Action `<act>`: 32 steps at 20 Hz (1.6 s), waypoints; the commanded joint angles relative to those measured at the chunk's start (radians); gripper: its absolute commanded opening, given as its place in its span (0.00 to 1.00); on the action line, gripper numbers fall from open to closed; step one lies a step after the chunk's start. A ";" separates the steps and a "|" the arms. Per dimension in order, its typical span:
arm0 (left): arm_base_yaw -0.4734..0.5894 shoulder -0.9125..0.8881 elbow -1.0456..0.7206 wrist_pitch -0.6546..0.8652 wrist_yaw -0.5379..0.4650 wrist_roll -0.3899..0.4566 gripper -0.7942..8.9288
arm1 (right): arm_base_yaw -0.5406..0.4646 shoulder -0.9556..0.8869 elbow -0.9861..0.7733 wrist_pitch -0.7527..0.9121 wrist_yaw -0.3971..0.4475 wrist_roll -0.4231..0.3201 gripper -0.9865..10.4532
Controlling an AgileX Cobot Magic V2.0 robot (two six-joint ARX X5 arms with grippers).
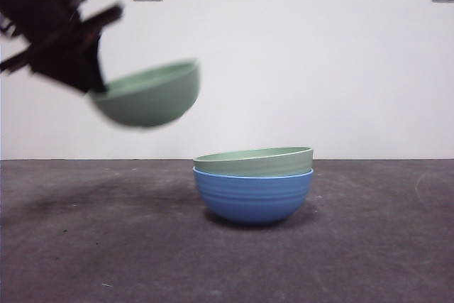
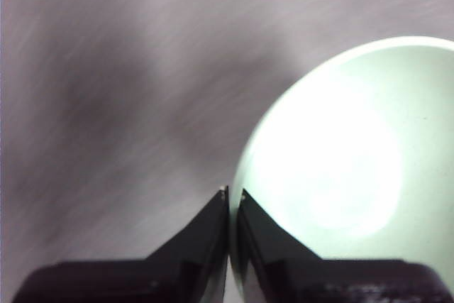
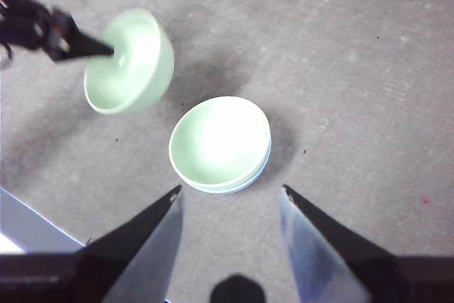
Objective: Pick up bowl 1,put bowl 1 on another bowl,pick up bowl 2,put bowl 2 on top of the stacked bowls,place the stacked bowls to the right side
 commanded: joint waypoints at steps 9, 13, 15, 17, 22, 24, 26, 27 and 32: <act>-0.282 0.187 0.290 -0.072 -0.054 0.004 0.07 | 0.002 0.000 -0.004 -0.014 0.002 0.006 0.28; -0.300 0.310 0.303 -0.078 -0.055 0.003 0.07 | 0.002 0.000 -0.004 -0.048 0.005 0.005 0.28; -0.304 0.358 0.303 -0.084 -0.058 0.003 0.07 | 0.002 0.000 -0.004 -0.048 0.005 0.005 0.28; -0.306 0.389 0.303 -0.089 -0.059 0.001 0.07 | 0.002 0.000 -0.004 -0.048 0.005 0.005 0.28; -0.306 0.423 0.303 -0.150 -0.085 0.008 0.07 | 0.002 0.000 -0.004 -0.048 0.005 0.005 0.28; -0.306 0.424 0.303 -0.148 -0.081 0.016 0.09 | 0.002 0.000 -0.004 -0.048 0.004 0.005 0.28; -0.307 0.422 0.303 -0.153 -0.077 0.015 0.24 | 0.002 0.000 -0.004 -0.048 0.004 0.006 0.28; -0.307 0.419 0.303 -0.158 -0.077 0.015 0.35 | 0.002 0.000 -0.004 -0.048 0.004 0.006 0.28; -0.307 0.412 0.390 -0.267 -0.061 0.023 0.45 | 0.002 0.012 -0.004 -0.050 0.004 0.006 0.29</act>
